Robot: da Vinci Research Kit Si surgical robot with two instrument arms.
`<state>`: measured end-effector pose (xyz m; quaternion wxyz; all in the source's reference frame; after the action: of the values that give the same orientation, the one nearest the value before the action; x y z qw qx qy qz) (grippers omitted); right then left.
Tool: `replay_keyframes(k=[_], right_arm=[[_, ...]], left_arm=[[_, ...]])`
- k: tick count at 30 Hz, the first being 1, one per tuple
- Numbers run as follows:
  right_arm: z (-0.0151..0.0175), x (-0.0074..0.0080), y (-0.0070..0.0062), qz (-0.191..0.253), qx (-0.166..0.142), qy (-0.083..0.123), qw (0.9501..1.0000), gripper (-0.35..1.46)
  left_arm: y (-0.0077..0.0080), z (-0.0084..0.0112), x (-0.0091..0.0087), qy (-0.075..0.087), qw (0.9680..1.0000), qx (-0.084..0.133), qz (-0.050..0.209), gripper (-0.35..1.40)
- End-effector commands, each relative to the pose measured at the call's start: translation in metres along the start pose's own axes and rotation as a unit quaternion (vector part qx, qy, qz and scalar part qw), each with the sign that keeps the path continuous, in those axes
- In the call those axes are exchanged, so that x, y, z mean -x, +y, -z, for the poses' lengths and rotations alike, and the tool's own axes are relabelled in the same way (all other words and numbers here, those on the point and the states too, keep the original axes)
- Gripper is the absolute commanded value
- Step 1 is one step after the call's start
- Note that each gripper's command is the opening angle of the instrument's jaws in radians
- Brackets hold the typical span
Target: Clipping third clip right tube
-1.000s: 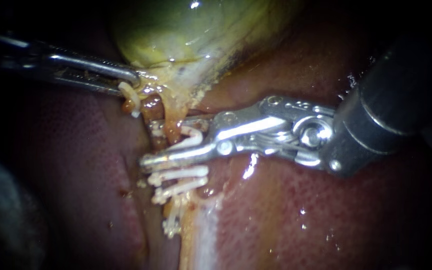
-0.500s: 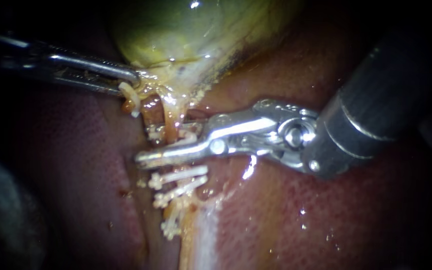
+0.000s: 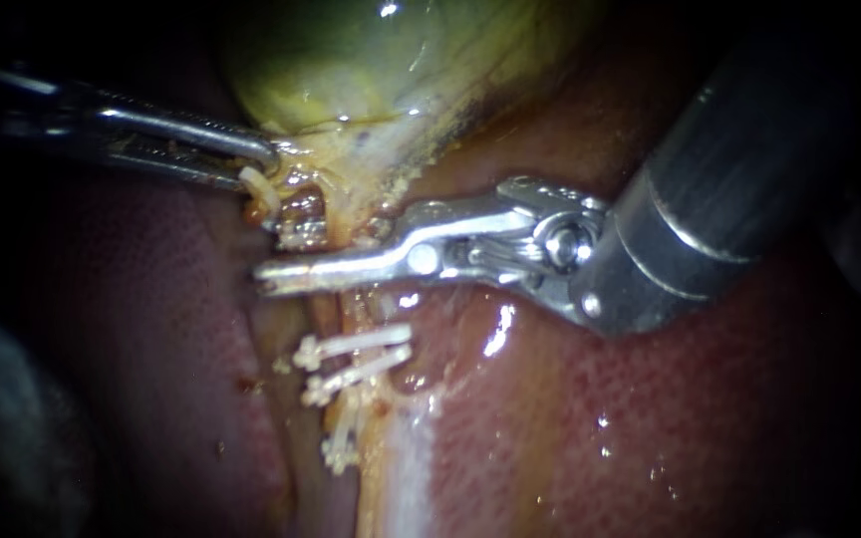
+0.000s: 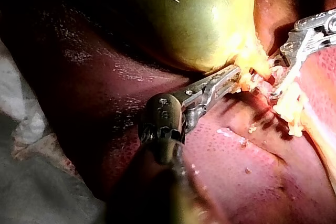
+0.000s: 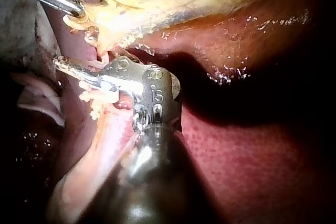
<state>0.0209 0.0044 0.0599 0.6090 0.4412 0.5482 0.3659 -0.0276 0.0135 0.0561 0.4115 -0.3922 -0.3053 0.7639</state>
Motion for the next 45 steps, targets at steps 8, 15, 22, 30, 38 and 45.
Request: replay_keyframes(k=[8,15,22,30,38,45], right_arm=[[0.0004,-0.0016,-0.0004,-0.005,-0.002,0.013,0.9999,0.45],[0.0009,-0.0033,-0.0018,-0.013,-0.011,0.024,0.9996,0.44],[0.0012,-0.0048,-0.0030,-0.019,-0.016,0.032,0.9992,0.42],[0.0017,-0.0050,-0.0034,-0.020,-0.016,0.033,0.9991,0.36],[0.0020,-0.0049,-0.0034,-0.020,-0.016,0.033,0.9991,0.20],[0.0021,-0.0048,-0.0034,-0.020,-0.017,0.032,0.9991,-0.01]], left_arm=[[0.0000,0.0000,0.0000,0.000,1.0000,0.000,0.000,-0.35],[0.0000,0.0000,0.0000,0.000,1.0000,0.000,0.000,-0.35],[0.0000,0.0000,0.0000,0.000,1.0000,0.000,0.000,-0.35],[0.0000,0.0000,0.0000,0.000,1.0000,0.000,0.000,-0.35],[0.0000,0.0000,0.0000,0.000,1.0000,0.000,0.000,-0.35],[0.0000,0.0000,0.0000,0.000,1.0000,0.000,0.000,-0.35]])
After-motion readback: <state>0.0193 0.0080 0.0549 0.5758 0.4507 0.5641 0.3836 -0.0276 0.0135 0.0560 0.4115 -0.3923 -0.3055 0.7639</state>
